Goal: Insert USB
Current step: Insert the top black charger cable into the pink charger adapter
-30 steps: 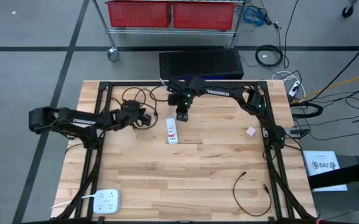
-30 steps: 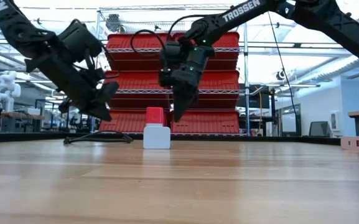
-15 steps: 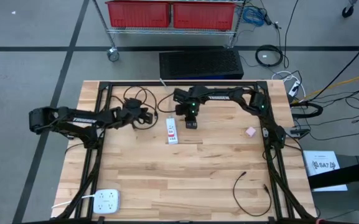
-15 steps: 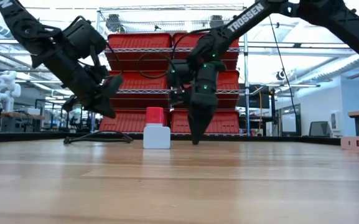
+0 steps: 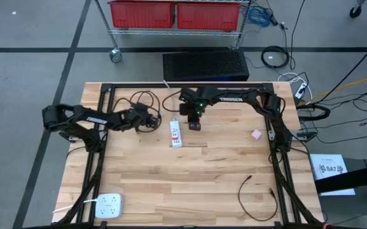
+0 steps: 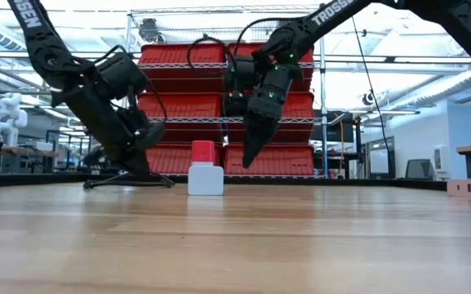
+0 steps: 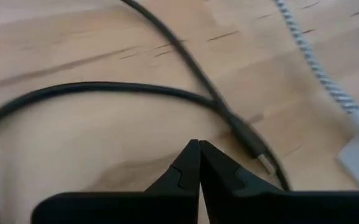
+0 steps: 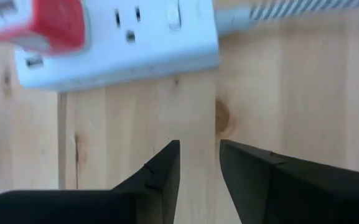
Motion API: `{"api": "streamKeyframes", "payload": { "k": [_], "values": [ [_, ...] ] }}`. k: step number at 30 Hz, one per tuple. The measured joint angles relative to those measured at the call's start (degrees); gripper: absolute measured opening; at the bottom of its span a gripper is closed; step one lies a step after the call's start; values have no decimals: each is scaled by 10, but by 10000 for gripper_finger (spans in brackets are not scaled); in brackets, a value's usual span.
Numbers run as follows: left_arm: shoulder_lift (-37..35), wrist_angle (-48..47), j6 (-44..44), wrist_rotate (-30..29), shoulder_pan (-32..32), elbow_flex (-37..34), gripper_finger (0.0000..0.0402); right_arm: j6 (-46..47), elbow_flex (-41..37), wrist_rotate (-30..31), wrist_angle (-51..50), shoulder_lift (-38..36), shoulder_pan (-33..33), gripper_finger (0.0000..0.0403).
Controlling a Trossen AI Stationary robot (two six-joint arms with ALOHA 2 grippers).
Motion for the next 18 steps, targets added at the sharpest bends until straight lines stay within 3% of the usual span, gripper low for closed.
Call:
{"api": "streamKeyframes", "payload": {
  "k": [6, 11, 18],
  "values": [
    [28, 84, -2, 85, 41, 0, 91, 19, 0, -1, 7, -3, 0, 107],
    [55, 91, -32, 130, 71, 1, 145, 20, 0, -1, 9, -3, 0, 107],
    [98, 123, -57, 169, 82, 15, 169, 20, 0, -1, 8, -3, 0, 107]
  ]
}}
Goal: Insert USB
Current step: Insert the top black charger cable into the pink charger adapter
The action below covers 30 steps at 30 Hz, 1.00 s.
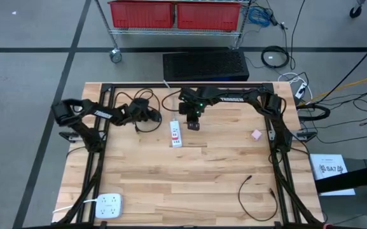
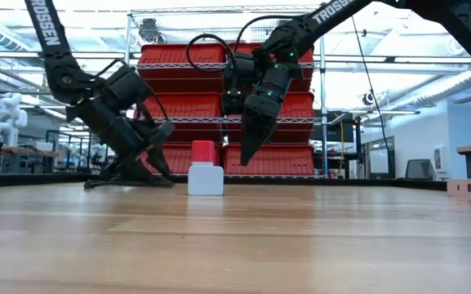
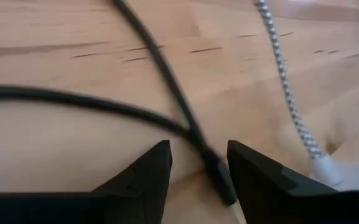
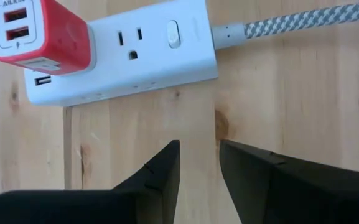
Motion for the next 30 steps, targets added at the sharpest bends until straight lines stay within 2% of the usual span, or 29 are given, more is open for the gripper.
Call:
{"api": "streamKeyframes", "payload": {
  "k": [12, 15, 21, 26, 30],
  "values": [
    [56, 3, 13, 21, 0, 39, 163, -1, 0, 0, 2, 0, 0, 107],
    [59, 4, 18, 17, -1, 40, 131, -3, 0, 0, 1, 0, 0, 107],
    [43, 4, 63, 7, -1, 39, 18, -13, 0, 0, 1, 0, 0, 107],
    [16, -4, 91, 7, -1, 37, 6, -14, 0, 0, 1, 0, -1, 107],
    [-32, -1, 106, 21, -1, 36, 4, -23, 0, 0, -1, -5, -5, 107]
  ]
}}
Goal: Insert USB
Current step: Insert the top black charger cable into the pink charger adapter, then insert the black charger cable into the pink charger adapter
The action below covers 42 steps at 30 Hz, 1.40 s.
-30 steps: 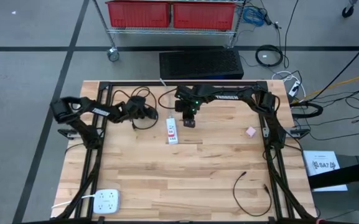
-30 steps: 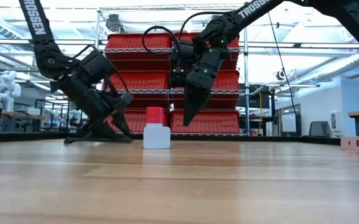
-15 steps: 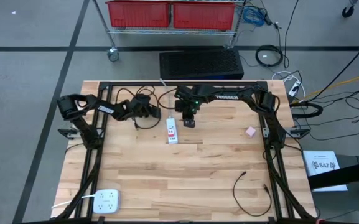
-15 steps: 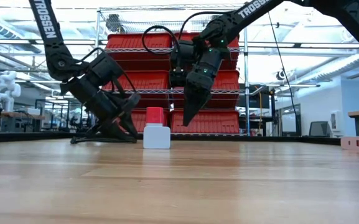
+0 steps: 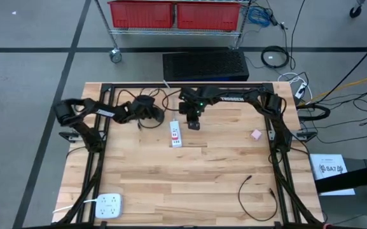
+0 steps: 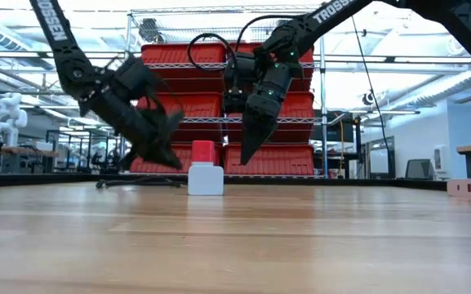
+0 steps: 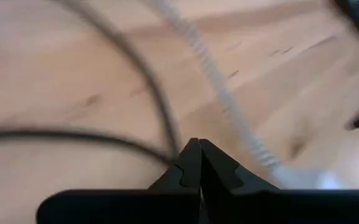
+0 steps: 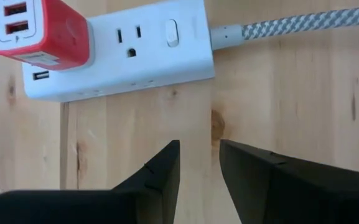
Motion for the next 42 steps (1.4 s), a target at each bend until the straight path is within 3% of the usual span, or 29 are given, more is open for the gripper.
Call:
{"api": "streamKeyframes", "payload": {
  "k": [6, 11, 21, 27, 34, 42],
  "values": [
    [-79, -36, 17, 0, 0, 1, 3, -10, 0, 0, 2, -38, -11, 107],
    [-96, -142, 10, 6, -9, 1, 11, -10, 0, 0, 8, -63, -21, 107],
    [-40, -147, -35, -11, -31, 16, 148, -7, 0, 0, 20, -63, -18, 107],
    [20, -147, -35, -4, -31, 42, 174, -7, 0, 0, 21, -63, -15, 107],
    [50, -148, -34, -11, -31, 57, 159, -7, 0, 0, 23, -63, -15, 107],
    [49, -145, -2, -12, -31, 57, 24, -10, 0, 0, 23, -63, -15, 107]
  ]
}}
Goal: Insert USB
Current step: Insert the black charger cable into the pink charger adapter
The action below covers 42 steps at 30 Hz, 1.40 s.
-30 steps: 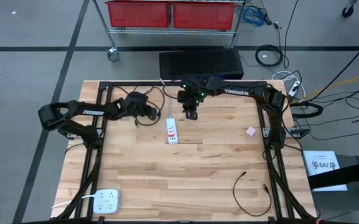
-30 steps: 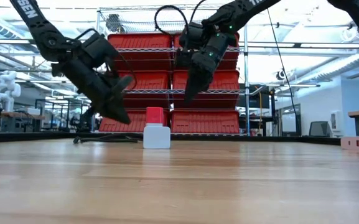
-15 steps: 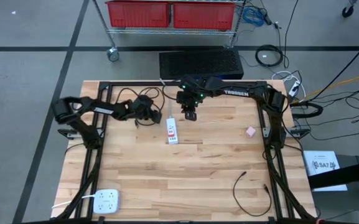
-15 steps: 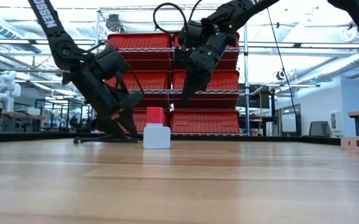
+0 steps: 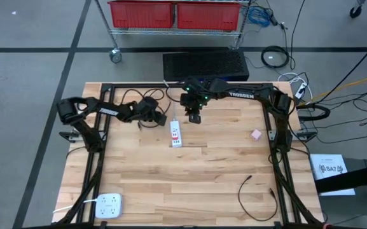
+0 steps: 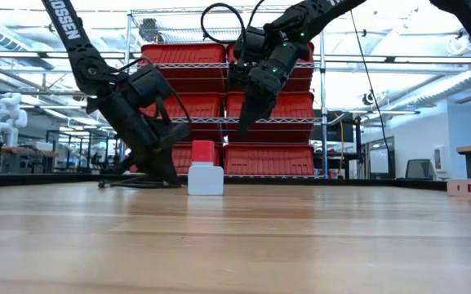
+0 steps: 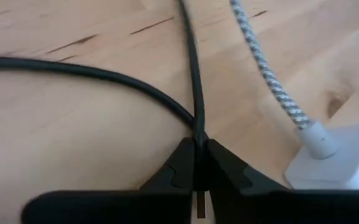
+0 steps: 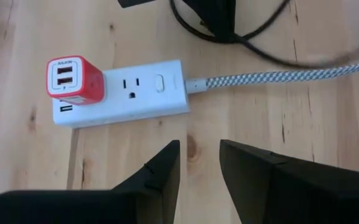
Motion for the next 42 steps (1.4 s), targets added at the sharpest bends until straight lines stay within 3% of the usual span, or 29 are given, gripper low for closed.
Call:
{"api": "streamKeyframes", "payload": {
  "k": [6, 15, 17, 21, 24, 27, 31, 36, 39, 42],
  "values": [
    [-25, -18, 13, 8, 0, -2, 25, -14, 0, 0, 0, -1, -1, 107],
    [-147, -14, 44, 36, 1, -2, 24, -39, 0, -5, -2, -51, -20, 107],
    [-175, -12, 55, 56, 1, -2, 24, -44, 0, -43, -1, -61, -31, 107],
    [-228, -2, 72, 106, 0, -2, 24, -45, -29, -199, 43, -73, -58, 107],
    [-257, 11, 78, 150, -2, -2, 24, -15, -111, -284, 154, -87, -67, 107],
    [-275, 41, 88, 183, -6, -2, 24, 54, -216, -317, 321, -111, -63, 107],
    [-279, 90, 94, 219, -8, -1, 24, 177, -357, -309, 605, -136, -54, 107],
    [-276, 124, 94, 235, -14, -1, 24, 347, -482, -229, 1028, -134, -37, 106],
    [-275, 135, 106, 240, -23, -2, 25, 382, -494, -206, 1106, -120, -23, 102],
    [-275, 155, 109, 254, -28, -2, 25, 381, -464, -221, 1074, -118, -11, 100]
  ]
}}
